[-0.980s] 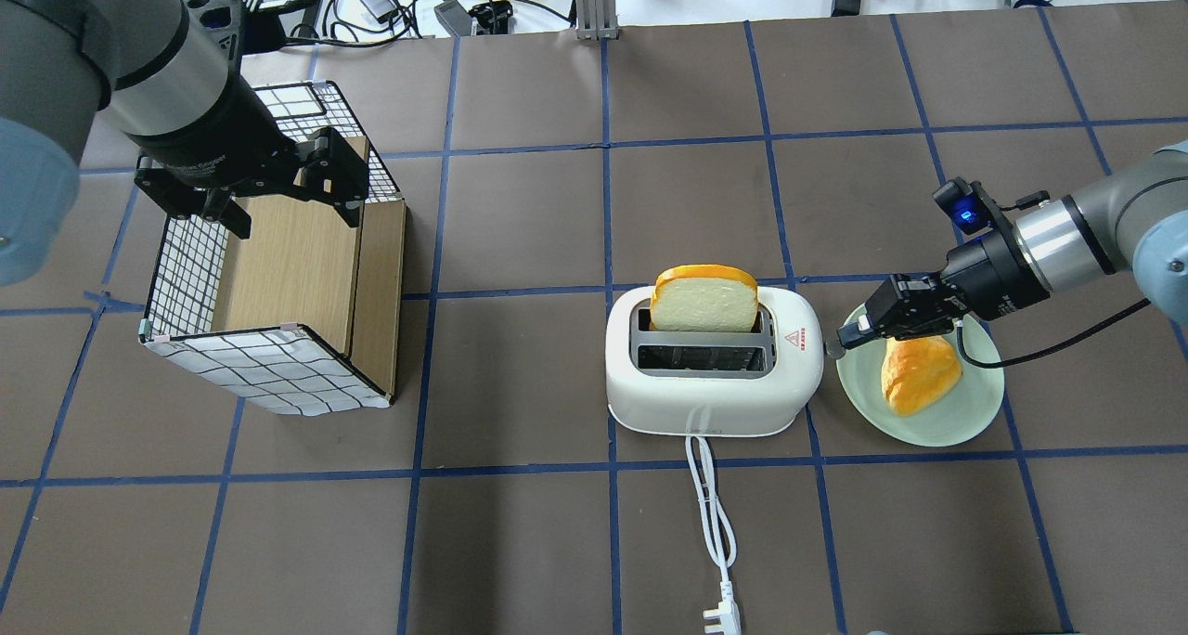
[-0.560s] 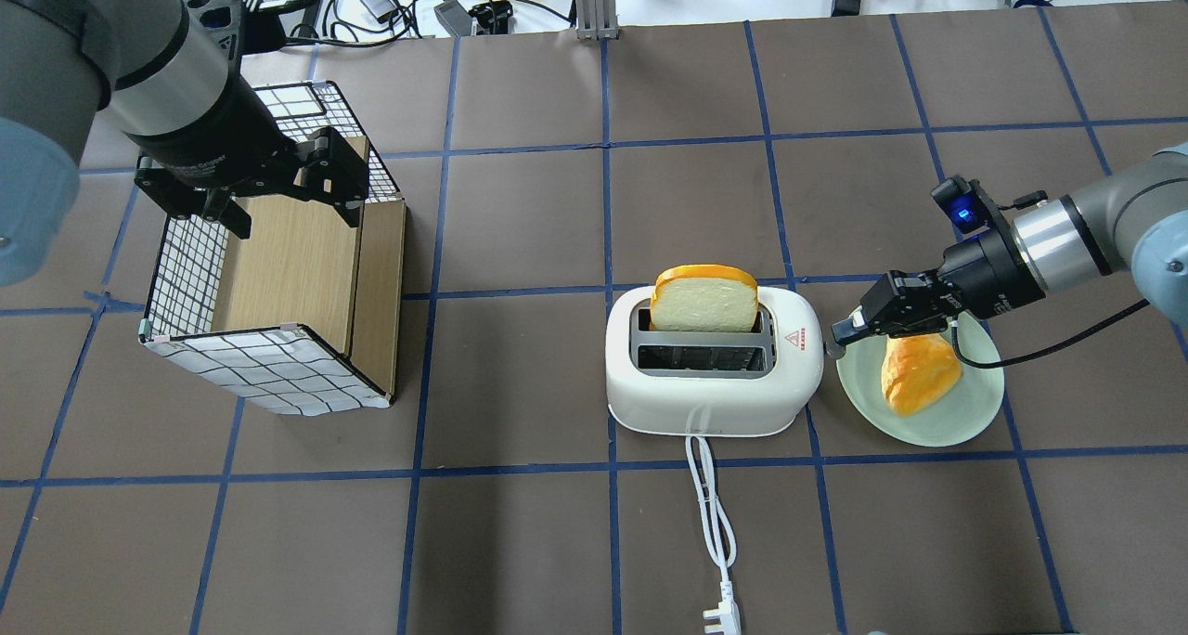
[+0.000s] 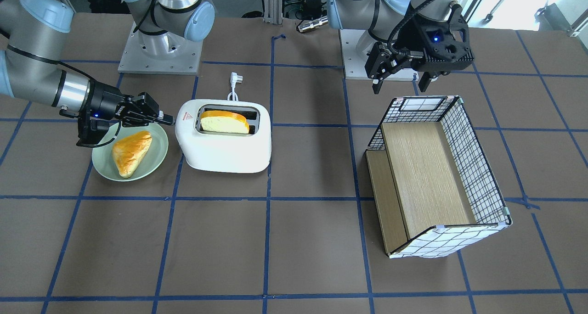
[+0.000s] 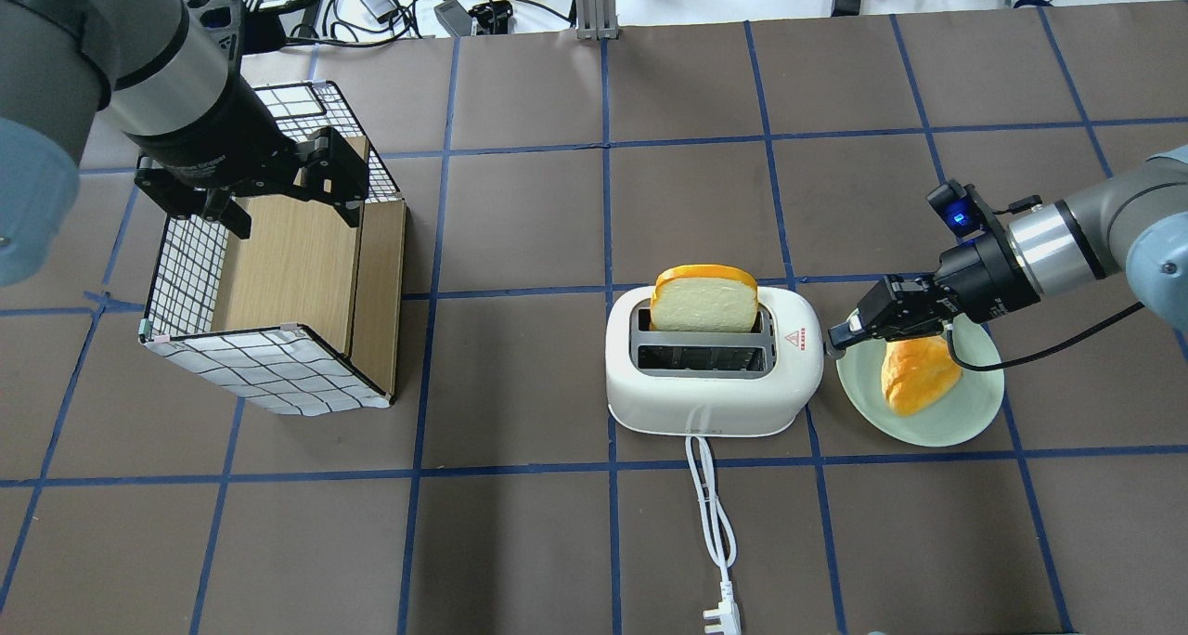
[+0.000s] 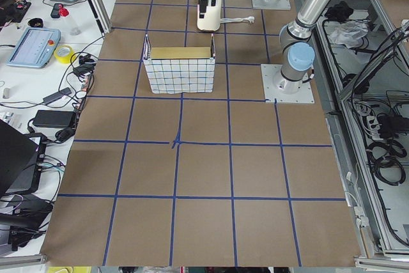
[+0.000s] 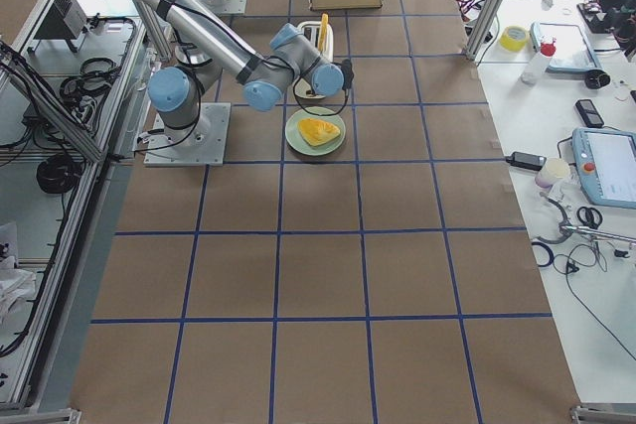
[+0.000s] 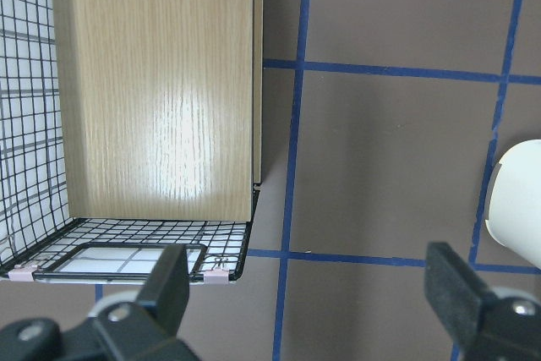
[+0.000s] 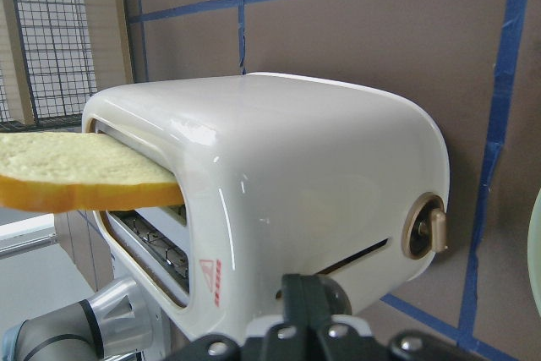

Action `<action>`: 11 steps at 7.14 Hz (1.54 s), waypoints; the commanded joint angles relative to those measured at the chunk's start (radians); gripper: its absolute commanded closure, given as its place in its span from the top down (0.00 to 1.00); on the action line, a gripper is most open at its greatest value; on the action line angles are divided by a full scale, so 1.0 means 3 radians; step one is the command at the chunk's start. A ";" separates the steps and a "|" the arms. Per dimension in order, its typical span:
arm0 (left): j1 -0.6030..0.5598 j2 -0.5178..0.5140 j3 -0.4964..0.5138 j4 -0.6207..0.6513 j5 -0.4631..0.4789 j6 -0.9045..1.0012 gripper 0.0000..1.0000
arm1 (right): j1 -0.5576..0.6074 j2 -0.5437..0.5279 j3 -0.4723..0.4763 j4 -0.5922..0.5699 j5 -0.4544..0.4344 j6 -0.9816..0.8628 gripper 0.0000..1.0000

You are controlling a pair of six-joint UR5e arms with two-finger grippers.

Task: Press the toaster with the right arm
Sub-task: 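Press the toaster lever down with the right gripper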

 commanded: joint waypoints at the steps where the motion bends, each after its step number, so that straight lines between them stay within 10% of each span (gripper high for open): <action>1: 0.0000 0.0000 0.0000 0.0000 0.0000 0.0000 1.00 | 0.0000 0.0004 0.0078 -0.0026 0.0022 -0.0004 0.00; 11: 0.0000 0.0000 0.0000 0.0000 0.0000 0.0000 1.00 | 0.0000 0.0178 0.0088 -0.0149 0.0018 -0.0161 0.00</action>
